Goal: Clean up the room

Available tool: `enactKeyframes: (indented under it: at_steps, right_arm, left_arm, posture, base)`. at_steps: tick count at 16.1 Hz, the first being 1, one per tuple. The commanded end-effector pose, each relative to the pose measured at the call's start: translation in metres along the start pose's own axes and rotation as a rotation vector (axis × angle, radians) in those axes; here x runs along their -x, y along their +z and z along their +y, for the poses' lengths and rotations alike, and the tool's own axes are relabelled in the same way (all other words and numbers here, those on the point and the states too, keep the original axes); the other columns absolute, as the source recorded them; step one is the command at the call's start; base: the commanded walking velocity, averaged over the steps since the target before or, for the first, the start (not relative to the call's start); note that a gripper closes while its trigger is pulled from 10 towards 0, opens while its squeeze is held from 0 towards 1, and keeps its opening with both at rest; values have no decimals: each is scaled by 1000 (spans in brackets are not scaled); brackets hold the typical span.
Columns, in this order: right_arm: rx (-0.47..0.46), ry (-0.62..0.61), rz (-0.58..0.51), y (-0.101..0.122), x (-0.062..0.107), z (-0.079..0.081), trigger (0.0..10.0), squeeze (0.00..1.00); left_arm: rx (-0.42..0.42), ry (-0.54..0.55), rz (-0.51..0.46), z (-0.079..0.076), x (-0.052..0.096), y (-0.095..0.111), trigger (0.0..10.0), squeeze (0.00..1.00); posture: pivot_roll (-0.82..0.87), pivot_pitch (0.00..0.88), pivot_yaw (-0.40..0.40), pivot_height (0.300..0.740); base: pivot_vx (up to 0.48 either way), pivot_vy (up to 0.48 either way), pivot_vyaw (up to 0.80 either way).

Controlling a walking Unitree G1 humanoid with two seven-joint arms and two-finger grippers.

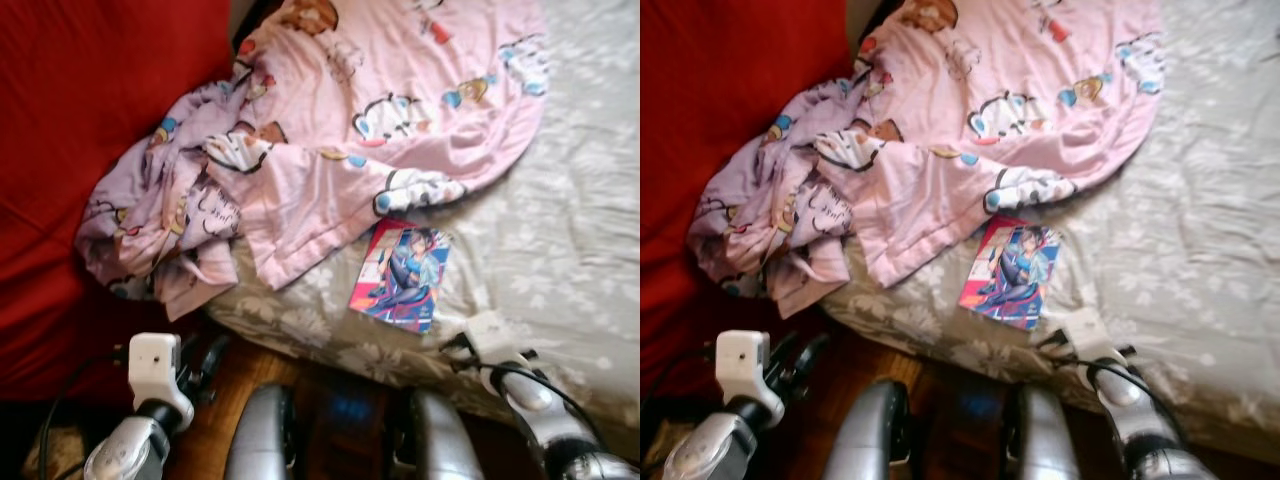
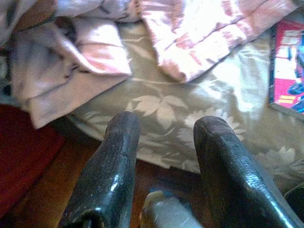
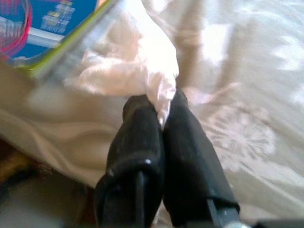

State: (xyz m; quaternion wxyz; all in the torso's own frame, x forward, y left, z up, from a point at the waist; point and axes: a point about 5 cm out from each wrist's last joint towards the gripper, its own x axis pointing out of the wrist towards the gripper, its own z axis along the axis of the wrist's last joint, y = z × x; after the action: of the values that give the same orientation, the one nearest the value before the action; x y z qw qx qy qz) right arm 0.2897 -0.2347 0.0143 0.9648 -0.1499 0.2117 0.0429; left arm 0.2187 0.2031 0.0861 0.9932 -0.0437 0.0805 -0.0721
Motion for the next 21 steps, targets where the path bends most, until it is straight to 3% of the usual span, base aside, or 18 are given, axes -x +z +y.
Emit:
enactKeyframes:
  at_steps: [1,2,3,4,5,9,11,12,14,16,18,21]
  right_arm:
    - [-109,-10,-89,-4,10,8,0,0]
    - [-156,-34,-164,-2,19,13,0,0]
    - [-271,-94,-226,-1,30,18,0,0]
    - [-317,-116,-260,0,37,22,4118,0]
    - [-361,-140,-279,-2,44,29,10000,0]
    - [-433,-163,-246,-5,38,34,10000,0]
    - [-596,-199,-213,3,31,30,10000,0]
    - [-614,-198,-242,11,28,28,10000,0]
    - [-582,-189,-245,14,24,28,10000,0]
    - [-587,-175,-93,-6,16,37,10000,0]
    - [-535,-137,-55,-12,15,44,10000,0]
    - [-482,-105,84,-40,18,55,10000,0]
  left_arm:
    - [-7,25,38,3,0,-13,10000,0]
    - [-1,26,26,1,-6,-14,10000,0]
    - [9,32,11,0,-15,-15,10000,0]
    - [2,29,2,-2,-20,-15,10000,0]
    - [-25,13,-31,-4,-29,-10,10000,0]
    - [-30,2,-62,-3,-50,-6,10000,0]
    - [-40,5,-78,-2,-59,-6,10000,0]
    - [-39,7,-85,-2,-62,-5,10000,0]
    - [-39,7,-89,-2,-65,-5,10000,0]
    - [-40,23,-70,3,-66,-15,10000,0]
    - [-27,25,-36,5,-66,-24,10000,0]
    - [15,64,72,11,-63,-52,10000,0]
  posture:
    - [82,199,28,645]
    - [68,181,23,645]
    - [48,157,17,645]
    - [33,136,14,645]
    - [23,109,11,645]
    - [-6,72,9,645]
    - [-21,61,11,645]
    - [-22,59,12,645]
    - [-19,51,12,659]
    - [-20,45,13,683]
    - [-13,42,16,703]
    - [-12,37,13,737]
  base:
    - [0,0,0]
    - [0,0,0]
    - [0,0,0]
    - [0,0,0]
    - [0,0,0]
    - [0,0,0]
    - [0,0,0]
    - [0,0,0]
    - [0,0,0]
    - [0,0,0]
    - [0,0,0]
    - [0,0,0]
